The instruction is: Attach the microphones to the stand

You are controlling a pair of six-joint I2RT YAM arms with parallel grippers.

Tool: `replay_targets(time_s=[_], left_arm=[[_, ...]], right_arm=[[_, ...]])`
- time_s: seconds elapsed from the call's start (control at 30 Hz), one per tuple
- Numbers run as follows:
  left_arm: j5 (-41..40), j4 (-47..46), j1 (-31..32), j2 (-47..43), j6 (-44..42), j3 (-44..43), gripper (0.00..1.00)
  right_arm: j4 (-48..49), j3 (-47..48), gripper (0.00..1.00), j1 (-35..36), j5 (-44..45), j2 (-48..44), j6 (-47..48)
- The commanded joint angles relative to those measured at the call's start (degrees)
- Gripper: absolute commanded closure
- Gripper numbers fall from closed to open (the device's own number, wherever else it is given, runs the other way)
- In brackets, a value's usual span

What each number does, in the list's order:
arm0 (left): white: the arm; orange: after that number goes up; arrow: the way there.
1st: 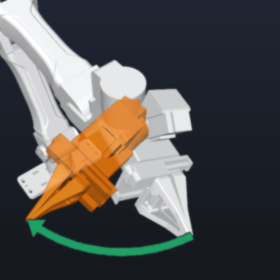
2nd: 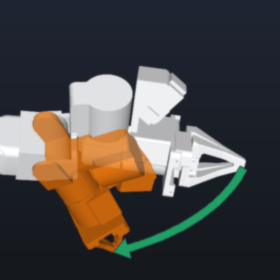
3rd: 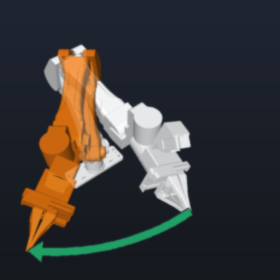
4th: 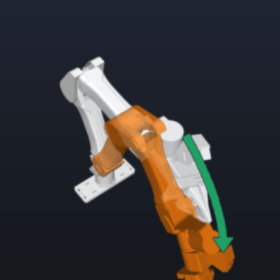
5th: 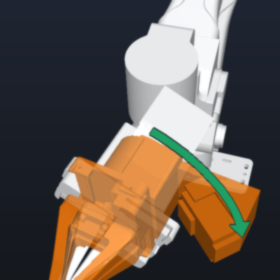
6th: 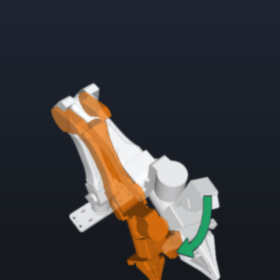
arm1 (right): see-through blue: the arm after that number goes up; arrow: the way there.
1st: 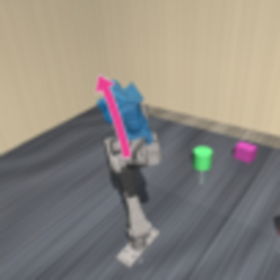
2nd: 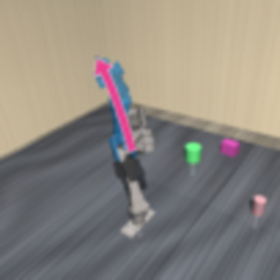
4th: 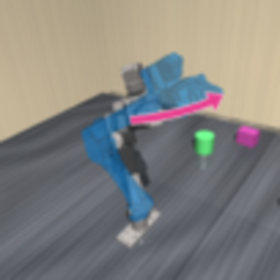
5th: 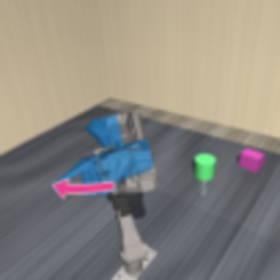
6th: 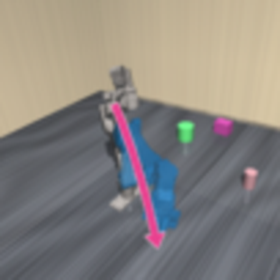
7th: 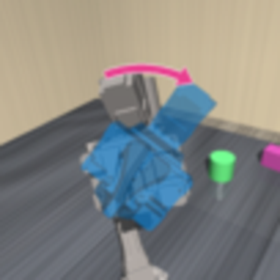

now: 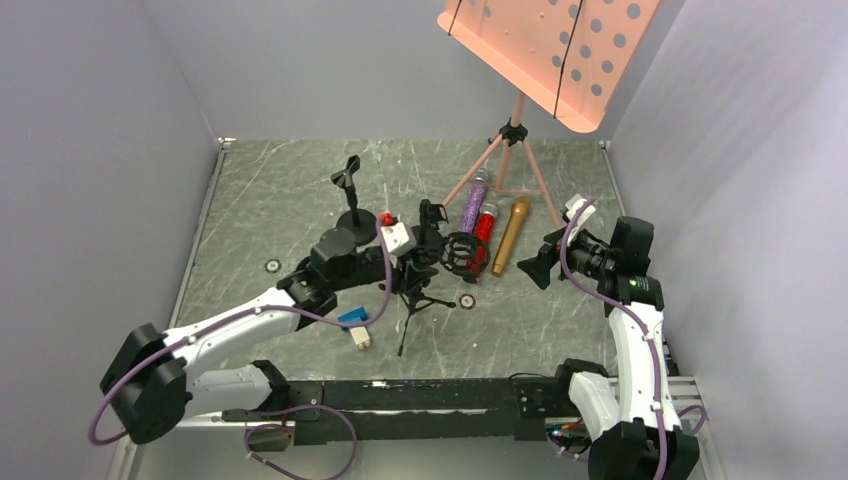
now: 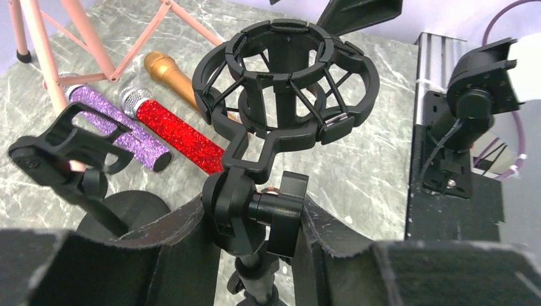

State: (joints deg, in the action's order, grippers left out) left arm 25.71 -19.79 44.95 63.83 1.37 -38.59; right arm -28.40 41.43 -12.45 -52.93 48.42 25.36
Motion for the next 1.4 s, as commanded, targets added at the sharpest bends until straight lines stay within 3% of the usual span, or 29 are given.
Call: replay_targets(time_s=[0.0,0.3,0.43,0.63,0.77,0.9,1.0,1.17,1.3,1.37], left_arm=[[-3.46,-14.32,3.14,4.26,-4.14,-3.33,1.00],[-7.15,-16.88,7.08,6.59,-5.91,2.12,0.99],[-8.63,-17.88,7.28,4.50,-5.12,5.67,0.82],[-10.51,-17.80,7.30,1.05,-4.95,8.74,0.44],[-10.51,-15.07,7.26,-0.58,-5.92,8.50,0.30],[-10.43,-13.64,7.30,-4.17,-6.17,9.74,0.09],[-9.42,-7.01,7.30,-9.63,-8.63,9.61,0.01],[-13.59,14.22,7.27,-23.81,-14.26,6.83,0.01],[-24.81,24.30,6.73,-33.50,-11.59,4.55,0.01],[-28.62,29.62,3.52,-34.57,-10.92,2.23,0.01]], right_arm=[[1.51,0.85,0.00,-0.16,0.06,0.01,1.27],[1.66,0.72,0.00,-0.22,0.37,0.43,1.44],[1.68,0.67,0.00,-0.16,0.28,1.00,1.33],[1.94,0.52,0.00,-0.21,0.69,1.71,1.32],[2.03,0.49,0.00,-0.21,1.19,2.42,1.32],[2.27,0.24,0.00,-0.21,1.51,2.87,1.27],[3.69,-0.36,0.00,-0.23,3.03,3.65,-0.62],[3.98,0.59,0.00,-0.21,2.03,9.54,-4.62],[5.81,0.17,0.03,0.43,1.43,11.96,-6.84],[7.47,-0.55,0.04,0.61,2.11,12.37,-8.53]])
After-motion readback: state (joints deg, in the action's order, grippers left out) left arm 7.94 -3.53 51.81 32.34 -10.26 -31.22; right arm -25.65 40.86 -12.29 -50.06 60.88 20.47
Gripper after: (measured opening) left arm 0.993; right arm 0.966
